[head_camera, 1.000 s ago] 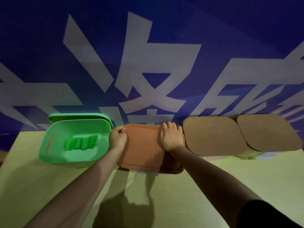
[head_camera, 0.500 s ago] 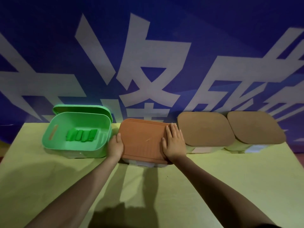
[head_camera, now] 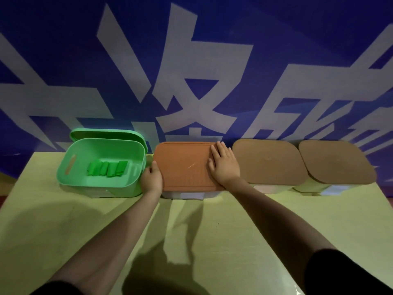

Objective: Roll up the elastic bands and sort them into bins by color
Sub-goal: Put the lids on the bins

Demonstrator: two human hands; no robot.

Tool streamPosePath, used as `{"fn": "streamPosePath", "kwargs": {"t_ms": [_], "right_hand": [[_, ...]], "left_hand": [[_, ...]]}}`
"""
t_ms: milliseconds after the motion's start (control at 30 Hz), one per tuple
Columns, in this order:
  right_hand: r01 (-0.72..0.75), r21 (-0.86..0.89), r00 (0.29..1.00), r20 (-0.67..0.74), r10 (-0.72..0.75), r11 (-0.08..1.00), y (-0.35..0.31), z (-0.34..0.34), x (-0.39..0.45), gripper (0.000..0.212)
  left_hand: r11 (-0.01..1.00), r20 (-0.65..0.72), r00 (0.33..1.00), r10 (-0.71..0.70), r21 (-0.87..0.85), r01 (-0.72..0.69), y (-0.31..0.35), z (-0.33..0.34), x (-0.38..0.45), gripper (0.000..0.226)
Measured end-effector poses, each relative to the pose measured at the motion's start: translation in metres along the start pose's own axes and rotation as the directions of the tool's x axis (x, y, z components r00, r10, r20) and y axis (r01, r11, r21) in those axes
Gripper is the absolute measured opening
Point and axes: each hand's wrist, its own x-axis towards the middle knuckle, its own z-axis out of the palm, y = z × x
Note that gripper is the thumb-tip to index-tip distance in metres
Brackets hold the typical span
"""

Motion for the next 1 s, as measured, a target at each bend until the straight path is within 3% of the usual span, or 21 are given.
{"fn": "streamPosePath", "kwargs": {"t_ms": [133,200,300,400,500,600,700,800,833,933,1000], "right_hand": [[-0.022,-0.124,0.998,0.058,0.029,0.992,-0.002,-0.004,0.016,0.054],[-0.048,-0.154,0.996,0.07,0.059,0.987,-0.009,-0.009,0.022,0.056],[-0.049,-0.088,0.999,0.001,0.049,0.995,-0.036,-0.019,0.024,0.054],[0.052,0.125,0.995,-0.086,-0.041,0.991,-0.084,-0.026,0.025,0.044],[0.096,0.306,0.995,-0.064,-0.08,0.947,-0.139,-0.026,0.035,0.044],[0.115,0.352,0.993,-0.008,-0.119,0.929,-0.189,-0.02,0.055,0.047],[0.089,0.33,0.988,0.094,-0.126,0.94,-0.226,-0.011,0.079,0.053],[0.021,0.342,0.99,0.122,-0.067,0.939,-0.247,0.004,0.098,0.05],[0.001,0.357,0.994,0.103,-0.04,0.934,-0.254,0.009,0.103,0.046],[0.01,0.322,0.996,0.079,-0.038,0.947,-0.261,0.022,0.109,0.042],[0.045,0.277,0.994,0.082,-0.07,0.96,-0.265,0.028,0.112,0.04]], "left_hand": [[0.984,0.128,0.979,-0.159,-0.06,0.167,0.004,-0.01,-0.006,0.053],[0.982,0.199,0.964,-0.178,-0.022,0.185,-0.008,-0.027,-0.002,0.055],[0.998,0.247,0.967,-0.057,0.045,0.048,-0.025,-0.069,0.006,0.052],[0.994,0.33,0.94,0.08,0.042,-0.1,-0.028,-0.11,0.009,0.046],[0.981,0.355,0.92,0.169,0.029,-0.192,-0.03,-0.14,0.017,0.042],[0.983,0.291,0.94,0.181,-0.053,-0.173,-0.03,-0.161,0.03,0.042],[0.967,0.124,0.96,0.251,-0.068,-0.244,-0.033,-0.19,0.05,0.037],[0.898,-0.068,0.909,0.412,0.201,-0.392,-0.044,-0.223,0.082,0.022],[0.883,-0.11,0.904,0.413,0.294,-0.367,-0.047,-0.234,0.096,0.025],[0.944,-0.11,0.982,0.154,0.309,-0.113,-0.059,-0.241,0.129,0.044],[0.983,-0.009,1.0,-0.024,0.183,0.025,-0.065,-0.234,0.146,0.048]]}}
